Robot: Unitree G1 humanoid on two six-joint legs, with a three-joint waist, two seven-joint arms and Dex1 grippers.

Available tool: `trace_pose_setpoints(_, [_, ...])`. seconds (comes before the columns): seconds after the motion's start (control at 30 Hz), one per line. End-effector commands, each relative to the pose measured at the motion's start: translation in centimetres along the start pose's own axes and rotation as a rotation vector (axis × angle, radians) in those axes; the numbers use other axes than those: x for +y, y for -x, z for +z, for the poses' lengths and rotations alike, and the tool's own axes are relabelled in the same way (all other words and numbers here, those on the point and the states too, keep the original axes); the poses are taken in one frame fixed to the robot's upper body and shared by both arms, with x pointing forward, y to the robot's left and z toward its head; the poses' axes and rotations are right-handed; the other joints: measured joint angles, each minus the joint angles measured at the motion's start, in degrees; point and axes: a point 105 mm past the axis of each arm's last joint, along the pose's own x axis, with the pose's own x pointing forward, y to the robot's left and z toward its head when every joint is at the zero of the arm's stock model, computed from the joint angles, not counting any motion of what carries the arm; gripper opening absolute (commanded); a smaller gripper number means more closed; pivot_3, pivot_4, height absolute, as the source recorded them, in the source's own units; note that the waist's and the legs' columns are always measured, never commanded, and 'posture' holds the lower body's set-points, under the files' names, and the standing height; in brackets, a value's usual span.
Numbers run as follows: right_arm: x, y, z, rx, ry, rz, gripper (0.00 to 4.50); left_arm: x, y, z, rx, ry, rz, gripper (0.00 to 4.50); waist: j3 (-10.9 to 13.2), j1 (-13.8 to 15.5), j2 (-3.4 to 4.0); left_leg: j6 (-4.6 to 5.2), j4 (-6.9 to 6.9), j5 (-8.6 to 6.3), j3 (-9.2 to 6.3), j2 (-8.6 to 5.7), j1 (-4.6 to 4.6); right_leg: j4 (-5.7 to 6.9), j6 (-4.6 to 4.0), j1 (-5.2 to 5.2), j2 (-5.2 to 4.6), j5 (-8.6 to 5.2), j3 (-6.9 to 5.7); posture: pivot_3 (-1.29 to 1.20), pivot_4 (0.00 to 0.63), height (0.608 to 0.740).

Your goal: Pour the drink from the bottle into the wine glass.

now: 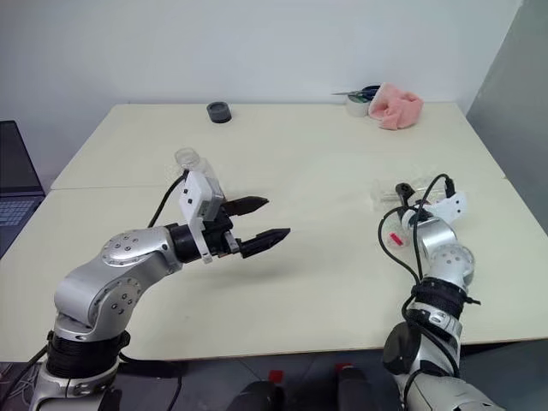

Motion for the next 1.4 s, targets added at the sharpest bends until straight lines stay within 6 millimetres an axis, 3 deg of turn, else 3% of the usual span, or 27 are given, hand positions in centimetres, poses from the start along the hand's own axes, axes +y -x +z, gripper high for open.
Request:
trace_pose_setpoints(0.03, [0.9, -0.8, 0.6, -0.047, -0.006, 0.011, 4.5, 0.2, -0.1, 0.9, -0.029, -0.047, 0.006, 4.47, 0.0, -0.14, 0.0, 0.0, 0.0, 0.0, 0.0, 0.01, 0.0, 0.0, 0.0, 0.0, 0.0, 0.0, 0.0, 0.0, 0.15, 0.74])
trace_pose_setpoints(0.4, [0.2, -3.1, -0.1, -0.047, -0.036, -0.026, 4.5, -0.4, -0.3, 0.8, -0.036, -0.035, 0.0, 4.47, -0.02, -0.9, -0.02, 0.02, 0.04, -0.01, 0.0, 0.01, 0.05, 0.02, 0.0, 0.06, 0.0, 0.01, 0.02, 0.0, 0.15, 0.74])
trace_pose_setpoints(1.4, [3.6, -5.0, -4.5, 0.034, -0.154, 0.007, 4.5, -0.5, -0.4, 1.1, -0.028, -0.04, -0.01, 4.47, -0.04, -2.79, -0.06, 0.15, 0.04, -0.08, 0.31, 0.09, 0.38, 0.44, 0.0, 0.05, 0.06, 0.01, 0.29, 0.0, 0.15, 0.74])
